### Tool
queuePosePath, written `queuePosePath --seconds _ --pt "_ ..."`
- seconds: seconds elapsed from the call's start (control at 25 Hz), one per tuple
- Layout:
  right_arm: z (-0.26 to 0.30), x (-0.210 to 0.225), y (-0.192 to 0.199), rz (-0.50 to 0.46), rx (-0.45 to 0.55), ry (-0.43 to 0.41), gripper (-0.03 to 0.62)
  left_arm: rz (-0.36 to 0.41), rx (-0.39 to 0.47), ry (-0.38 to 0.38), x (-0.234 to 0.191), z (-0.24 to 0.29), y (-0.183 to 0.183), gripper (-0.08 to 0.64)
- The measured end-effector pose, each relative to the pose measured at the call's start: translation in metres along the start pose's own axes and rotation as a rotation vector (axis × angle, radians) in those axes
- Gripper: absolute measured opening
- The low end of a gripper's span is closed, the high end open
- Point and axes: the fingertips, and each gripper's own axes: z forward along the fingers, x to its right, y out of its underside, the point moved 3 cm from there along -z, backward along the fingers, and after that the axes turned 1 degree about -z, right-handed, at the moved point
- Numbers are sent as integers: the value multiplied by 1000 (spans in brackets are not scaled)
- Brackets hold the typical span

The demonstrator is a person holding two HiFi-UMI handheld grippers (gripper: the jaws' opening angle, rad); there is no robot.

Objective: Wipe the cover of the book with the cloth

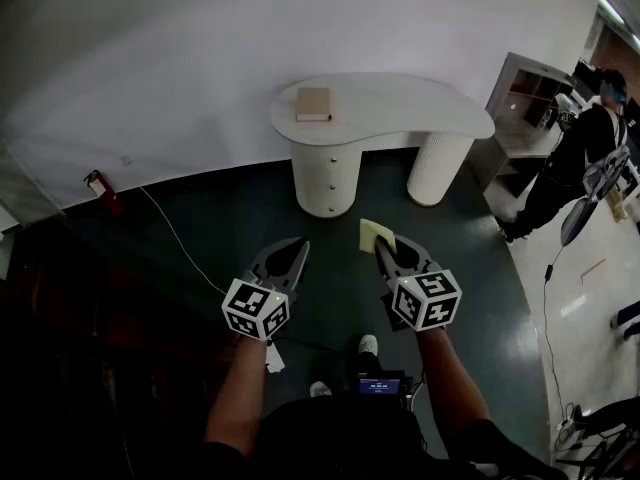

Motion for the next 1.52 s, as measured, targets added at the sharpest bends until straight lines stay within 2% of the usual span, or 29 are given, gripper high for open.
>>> queuePosePath --seconds 0.48,0.84,1.24,1.52 --pt "3 7 -2 -4 0 -2 87 -16 -10 0 -2 10 4 0" --pt "16 18 2 37 -17 -28 87 -31 -39 -9 -9 24 14 0" --pt "47 53 5 33 -41 -78 87 -51 -72 -23 -25 70 27 0" --pt "79 102 -4 14 -31 -130 87 -48 -93 -51 -42 125 32 0"
